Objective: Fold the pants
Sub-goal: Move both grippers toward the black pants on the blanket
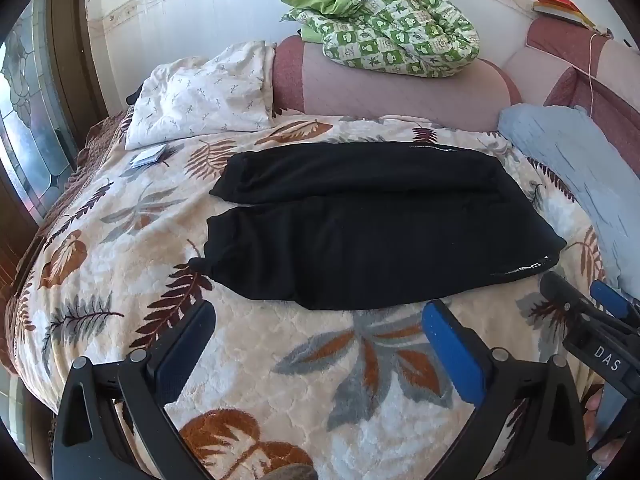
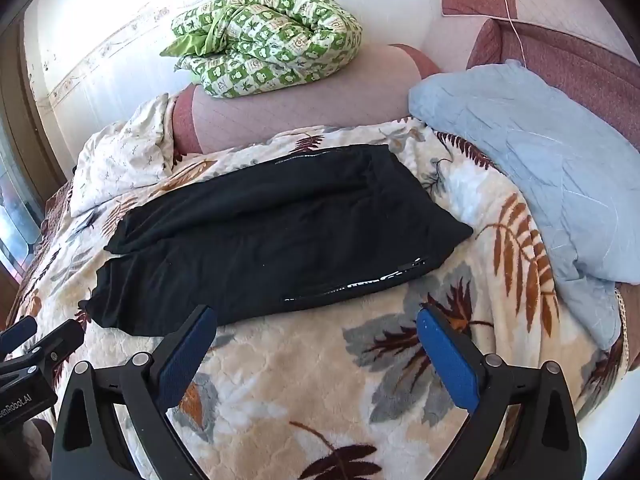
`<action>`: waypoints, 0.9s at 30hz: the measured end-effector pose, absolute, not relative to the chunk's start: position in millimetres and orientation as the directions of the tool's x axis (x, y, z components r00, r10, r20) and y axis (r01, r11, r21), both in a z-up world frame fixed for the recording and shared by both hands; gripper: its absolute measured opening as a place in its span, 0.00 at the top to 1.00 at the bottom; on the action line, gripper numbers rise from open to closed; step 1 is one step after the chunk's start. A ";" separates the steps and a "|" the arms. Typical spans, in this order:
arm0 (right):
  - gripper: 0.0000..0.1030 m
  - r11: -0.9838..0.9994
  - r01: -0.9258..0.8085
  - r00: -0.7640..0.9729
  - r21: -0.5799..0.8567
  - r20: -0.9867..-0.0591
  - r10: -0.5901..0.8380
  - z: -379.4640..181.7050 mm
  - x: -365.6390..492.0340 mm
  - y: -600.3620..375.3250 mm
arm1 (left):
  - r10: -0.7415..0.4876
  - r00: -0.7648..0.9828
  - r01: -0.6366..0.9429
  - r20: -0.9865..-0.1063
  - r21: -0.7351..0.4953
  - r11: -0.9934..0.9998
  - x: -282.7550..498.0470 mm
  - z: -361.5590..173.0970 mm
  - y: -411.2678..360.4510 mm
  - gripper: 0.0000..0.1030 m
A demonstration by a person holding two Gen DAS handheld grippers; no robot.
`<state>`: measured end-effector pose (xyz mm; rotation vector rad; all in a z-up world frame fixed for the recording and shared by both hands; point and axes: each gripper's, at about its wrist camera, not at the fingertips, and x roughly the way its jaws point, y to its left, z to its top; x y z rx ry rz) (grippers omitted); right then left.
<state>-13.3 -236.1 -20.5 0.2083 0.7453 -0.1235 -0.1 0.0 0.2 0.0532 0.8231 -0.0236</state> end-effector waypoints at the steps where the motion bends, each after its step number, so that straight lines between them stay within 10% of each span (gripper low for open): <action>1: 0.01 0.973 0.182 0.729 0.139 -0.684 -0.039 -19.6 -12.9 -235.5 | -0.002 0.679 0.041 -0.734 0.036 0.999 -0.3 0.3 0.1 0.00; 27: 0.01 0.983 0.180 0.628 0.038 -0.774 -0.085 -52.7 -12.3 -223.1 | 0.009 0.507 -0.064 -0.862 -0.026 0.998 8.5 -68.4 30.1 0.00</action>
